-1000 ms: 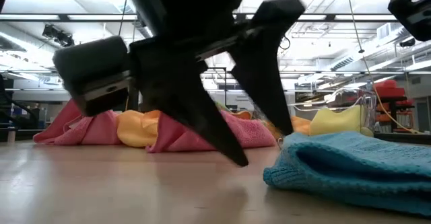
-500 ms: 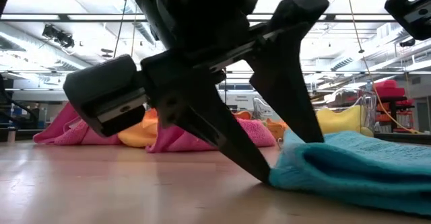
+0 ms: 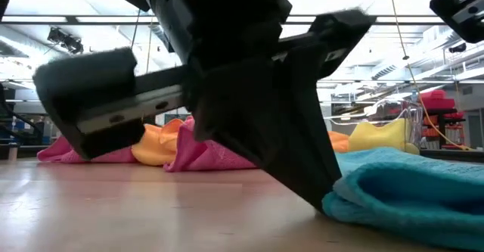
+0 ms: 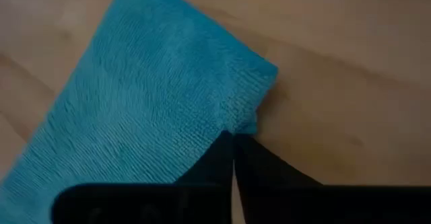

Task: Fold microfiber towels
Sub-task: Fold the blue towel

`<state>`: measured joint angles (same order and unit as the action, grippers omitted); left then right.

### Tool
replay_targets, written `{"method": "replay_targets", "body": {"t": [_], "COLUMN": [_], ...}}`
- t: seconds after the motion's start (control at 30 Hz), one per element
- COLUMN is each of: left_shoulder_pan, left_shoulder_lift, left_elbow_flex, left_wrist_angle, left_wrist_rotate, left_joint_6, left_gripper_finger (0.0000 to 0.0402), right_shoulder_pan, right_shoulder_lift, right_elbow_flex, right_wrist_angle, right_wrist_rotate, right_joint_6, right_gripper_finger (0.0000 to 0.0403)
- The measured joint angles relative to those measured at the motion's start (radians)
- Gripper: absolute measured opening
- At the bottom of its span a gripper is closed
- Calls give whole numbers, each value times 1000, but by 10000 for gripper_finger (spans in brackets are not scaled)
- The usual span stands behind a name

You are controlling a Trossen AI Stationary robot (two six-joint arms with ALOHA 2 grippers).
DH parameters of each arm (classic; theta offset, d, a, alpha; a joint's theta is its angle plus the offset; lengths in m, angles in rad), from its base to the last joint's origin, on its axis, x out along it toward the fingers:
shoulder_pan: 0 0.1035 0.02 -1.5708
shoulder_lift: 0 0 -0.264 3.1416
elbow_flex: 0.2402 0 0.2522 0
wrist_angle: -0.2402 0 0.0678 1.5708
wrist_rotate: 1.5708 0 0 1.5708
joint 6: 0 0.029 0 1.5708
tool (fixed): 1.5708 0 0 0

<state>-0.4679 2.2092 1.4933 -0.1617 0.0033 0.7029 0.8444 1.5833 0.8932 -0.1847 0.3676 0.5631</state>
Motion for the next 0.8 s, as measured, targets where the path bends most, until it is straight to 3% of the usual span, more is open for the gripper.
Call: {"method": "replay_targets", "body": {"t": [0.2,0.47,0.8], "left_shoulder_pan": [7,54,93], "left_shoulder_lift": [-11,-90,-111], "left_elbow_flex": [-1,-1,-1], "left_wrist_angle": [3,21,13], "left_wrist_rotate": [95,116,133], "left_joint_6": [-330,-750,-1205], "left_gripper_finger": [7,5,7], "right_shoulder_pan": [0,-1,-38], "right_shoulder_lift": [0,0,4], "right_elbow_flex": [15,73,78], "right_wrist_angle": [0,-5,-6], "right_wrist_rotate": [-1,-2,4], "right_joint_6": [16,47,183], "right_gripper_finger": [147,151,207]}}
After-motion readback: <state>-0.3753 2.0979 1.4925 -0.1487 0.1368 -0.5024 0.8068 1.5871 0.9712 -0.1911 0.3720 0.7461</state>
